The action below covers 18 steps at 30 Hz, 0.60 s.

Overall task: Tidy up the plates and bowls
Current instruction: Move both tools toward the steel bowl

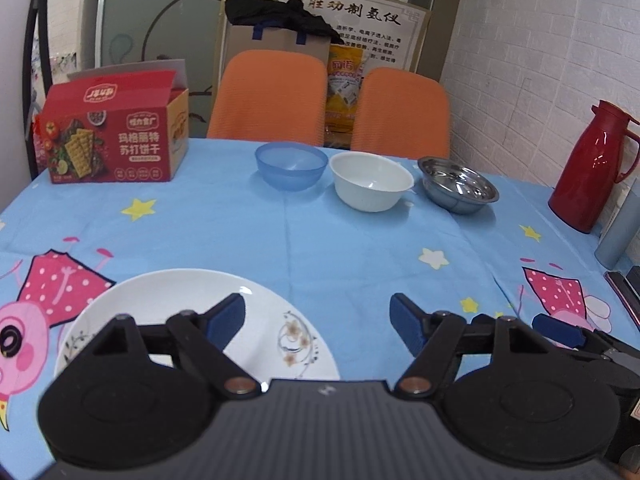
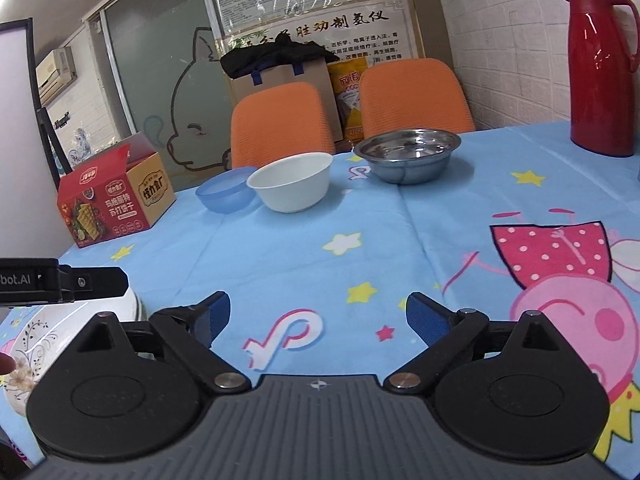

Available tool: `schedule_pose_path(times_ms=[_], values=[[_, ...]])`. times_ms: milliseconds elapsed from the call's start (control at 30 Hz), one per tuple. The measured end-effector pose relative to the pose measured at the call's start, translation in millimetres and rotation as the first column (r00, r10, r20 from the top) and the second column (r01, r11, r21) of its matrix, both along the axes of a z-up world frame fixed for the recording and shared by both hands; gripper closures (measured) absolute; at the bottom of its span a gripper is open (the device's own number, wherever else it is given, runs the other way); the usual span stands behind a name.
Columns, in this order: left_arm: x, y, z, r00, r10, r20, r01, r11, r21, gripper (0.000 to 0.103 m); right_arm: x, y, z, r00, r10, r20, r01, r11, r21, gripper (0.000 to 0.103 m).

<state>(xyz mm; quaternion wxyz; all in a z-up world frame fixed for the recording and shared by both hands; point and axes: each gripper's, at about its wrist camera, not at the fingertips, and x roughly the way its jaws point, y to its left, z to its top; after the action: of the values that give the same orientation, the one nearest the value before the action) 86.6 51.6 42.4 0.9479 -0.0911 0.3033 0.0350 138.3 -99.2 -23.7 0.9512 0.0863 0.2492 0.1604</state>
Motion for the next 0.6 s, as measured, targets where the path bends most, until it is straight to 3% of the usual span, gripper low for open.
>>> schedule_pose_path(times_ms=[600], values=[[79.6, -87.8, 41.3, 0.984, -0.175, 0.047, 0.168, 0.978, 0.124, 0.03, 58.6, -91.9, 46.7, 0.976, -0.145, 0.163, 0.148, 0.989, -0.009, 0.0]])
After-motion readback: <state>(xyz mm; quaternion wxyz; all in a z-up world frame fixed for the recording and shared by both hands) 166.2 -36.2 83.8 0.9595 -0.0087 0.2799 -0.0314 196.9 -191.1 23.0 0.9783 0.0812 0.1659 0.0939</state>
